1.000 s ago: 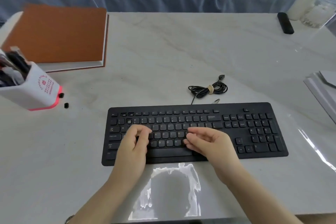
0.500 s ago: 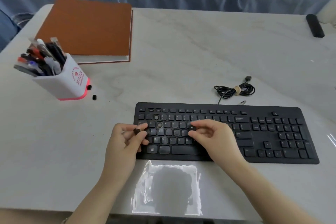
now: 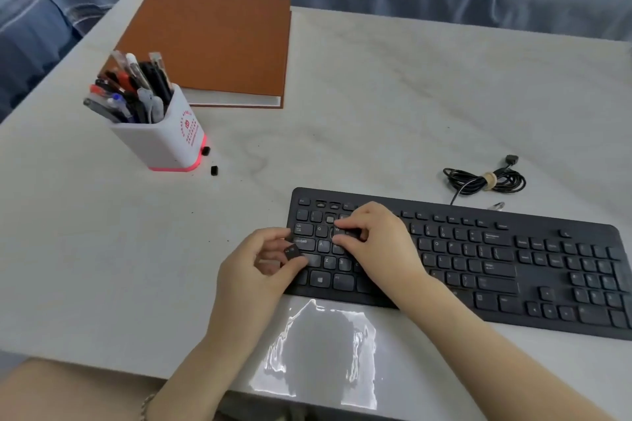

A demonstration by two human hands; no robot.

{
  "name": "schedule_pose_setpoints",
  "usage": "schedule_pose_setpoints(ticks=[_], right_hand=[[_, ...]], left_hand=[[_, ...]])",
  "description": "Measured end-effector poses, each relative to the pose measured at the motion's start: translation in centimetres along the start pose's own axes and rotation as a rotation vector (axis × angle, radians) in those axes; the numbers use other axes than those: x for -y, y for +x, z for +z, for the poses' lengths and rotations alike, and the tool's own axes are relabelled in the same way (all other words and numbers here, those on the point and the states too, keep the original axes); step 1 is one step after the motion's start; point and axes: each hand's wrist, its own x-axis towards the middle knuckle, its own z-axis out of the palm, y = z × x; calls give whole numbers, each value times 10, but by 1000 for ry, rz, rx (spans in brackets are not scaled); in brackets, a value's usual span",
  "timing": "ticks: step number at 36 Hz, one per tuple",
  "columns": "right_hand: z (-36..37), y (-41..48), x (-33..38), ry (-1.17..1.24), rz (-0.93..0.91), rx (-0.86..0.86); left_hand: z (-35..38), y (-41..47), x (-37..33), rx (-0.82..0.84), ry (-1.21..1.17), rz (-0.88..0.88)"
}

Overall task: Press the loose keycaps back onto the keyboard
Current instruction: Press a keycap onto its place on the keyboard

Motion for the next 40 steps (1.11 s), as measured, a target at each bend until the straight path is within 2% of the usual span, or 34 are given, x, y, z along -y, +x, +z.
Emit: schedule_pose_setpoints(ticks=[8, 19, 28, 31, 36, 40], right_hand=[[3, 3, 1, -27, 22, 13], [5, -2, -1, 103, 19, -55], [7, 0, -1, 47, 27, -48], [14, -5, 2, -95, -51, -115], [25, -13, -7, -337, -363, -383], [29, -17, -12, -402, -408, -424]], left_hand=[[1, -2, 2, -11, -18, -7], [0, -1, 14, -25, -34, -48], [-1, 0, 18, -55, -54, -84], [-3, 0, 16, -74, -86, -101], [-3, 1, 17, -76, -96, -108], [-2, 4, 17, -88, -93, -105]])
